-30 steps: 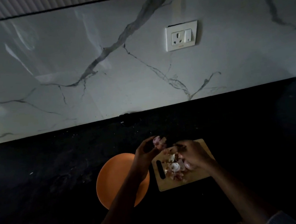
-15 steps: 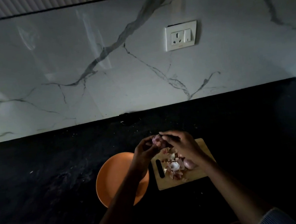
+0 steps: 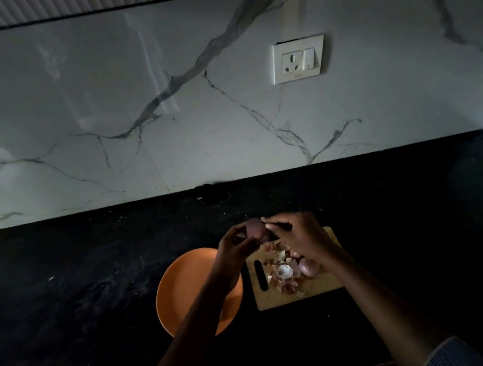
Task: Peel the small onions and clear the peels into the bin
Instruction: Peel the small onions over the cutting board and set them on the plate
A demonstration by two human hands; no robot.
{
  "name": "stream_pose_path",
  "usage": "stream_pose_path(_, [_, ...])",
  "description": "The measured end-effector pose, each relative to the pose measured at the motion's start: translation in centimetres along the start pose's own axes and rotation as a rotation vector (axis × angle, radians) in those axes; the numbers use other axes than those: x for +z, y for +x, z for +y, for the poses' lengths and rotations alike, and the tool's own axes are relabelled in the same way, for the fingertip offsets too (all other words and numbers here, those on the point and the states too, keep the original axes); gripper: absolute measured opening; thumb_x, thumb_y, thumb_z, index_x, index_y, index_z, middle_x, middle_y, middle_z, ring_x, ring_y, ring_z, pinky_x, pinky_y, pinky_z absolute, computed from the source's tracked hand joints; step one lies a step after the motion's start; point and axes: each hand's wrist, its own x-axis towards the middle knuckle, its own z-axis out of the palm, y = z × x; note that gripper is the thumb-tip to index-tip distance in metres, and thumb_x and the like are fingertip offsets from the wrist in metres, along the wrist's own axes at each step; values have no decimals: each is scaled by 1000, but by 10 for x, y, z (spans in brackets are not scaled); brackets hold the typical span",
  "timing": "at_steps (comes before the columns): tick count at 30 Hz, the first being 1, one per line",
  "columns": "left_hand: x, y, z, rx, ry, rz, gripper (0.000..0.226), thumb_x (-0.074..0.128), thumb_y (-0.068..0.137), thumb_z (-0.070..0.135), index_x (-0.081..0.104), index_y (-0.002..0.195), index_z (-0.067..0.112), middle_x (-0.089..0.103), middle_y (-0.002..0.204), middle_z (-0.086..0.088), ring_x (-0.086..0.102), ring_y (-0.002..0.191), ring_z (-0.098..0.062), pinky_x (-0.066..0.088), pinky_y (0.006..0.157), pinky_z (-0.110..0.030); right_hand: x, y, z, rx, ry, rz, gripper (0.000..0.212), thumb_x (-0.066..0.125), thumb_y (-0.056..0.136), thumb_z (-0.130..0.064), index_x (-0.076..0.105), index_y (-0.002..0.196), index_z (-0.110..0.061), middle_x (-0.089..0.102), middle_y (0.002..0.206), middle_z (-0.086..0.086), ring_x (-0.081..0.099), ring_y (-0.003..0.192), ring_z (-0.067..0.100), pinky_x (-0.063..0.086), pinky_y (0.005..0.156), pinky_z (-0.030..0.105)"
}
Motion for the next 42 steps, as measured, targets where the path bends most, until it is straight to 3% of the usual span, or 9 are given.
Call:
stream_pose_path(6, [3, -3, 5, 23, -47, -20, 36, 68, 89, 5, 59, 124, 2, 66, 109, -19, 64, 101, -30, 55, 85, -32, -2, 0, -4, 45, 42, 10, 20, 67, 96, -20, 76, 113, -16, 75, 108, -8, 65, 95, -12, 43, 78, 2])
stream_pose_path(8, [4, -3, 7, 44, -76, -44, 48, 77, 82, 15, 60, 124, 1, 71, 110, -16, 67, 104, -30, 54, 92, -38, -3, -1, -5, 72, 111, 14, 18, 67, 96, -21, 76, 111, -20, 73, 102, -14, 64, 86, -16, 44, 72, 3])
stream_pose_path(12, [4, -1, 7, 79, -93, -64, 65, 85, 74, 27, 59, 126, -2, 67, 117, -26, 66, 109, -39, 53, 97, -49, 1, -1, -8, 74, 198, 53, 15, 73, 90, -28, 76, 105, -26, 73, 98, -19, 67, 95, -7, 48, 79, 8])
stream_pose_path(16, [5, -3, 8, 65, -62, -76, 41, 76, 81, 18, 64, 119, 7, 70, 110, -17, 68, 102, -29, 56, 91, -38, 5, 1, -2, 142, 199, 112, 6, 70, 93, -23, 75, 95, -23, 73, 92, -13, 67, 88, -1, 48, 74, 10])
stream_pose_path(24, [5, -7, 8, 20, -60, -115, 31, 64, 92, 9, 63, 122, 12, 72, 114, -8, 69, 102, -20, 54, 81, -26, 5, -2, 1, 380, 143, 219, 10, 59, 100, -33, 64, 103, -26, 66, 96, -11, 59, 86, 0, 39, 62, 7])
stream_pose_path(30, [1, -7, 6, 22, -36, -90, 41, 64, 90, 23, 61, 130, 13, 69, 124, -8, 65, 114, -23, 53, 92, -33, 6, -13, 22, 463, -56, -58, 11, 61, 99, -30, 71, 103, -25, 67, 83, -14, 61, 70, -3, 38, 52, 7])
stream_pose_path(34, [1, -5, 2, 31, -24, -54, 37, 61, 94, 24, 61, 129, 12, 69, 126, -7, 63, 119, -27, 51, 97, -37, 10, -14, 21, 427, -84, -163, 28, 57, 101, -32, 69, 122, -16, 69, 117, -4, 63, 100, 7, 35, 63, 1])
stream_pose_path(39, [3, -3, 2, 50, -23, -37, 38, 67, 92, 26, 62, 128, 11, 69, 122, -14, 64, 117, -33, 49, 102, -47, 16, -7, -6, 442, 218, -42, 58, 45, 87, -74, 63, 118, -29, 67, 112, -10, 65, 103, 7, 52, 75, 23])
stream_pose_path(42, [11, 0, 2, 54, 3, -18, 39, 67, 92, 25, 61, 127, 7, 71, 117, -13, 67, 112, -32, 51, 100, -49, 21, -1, -11, 456, 195, -79, 52, 45, 91, -72, 56, 119, -29, 67, 106, -7, 68, 94, 11, 56, 73, 32])
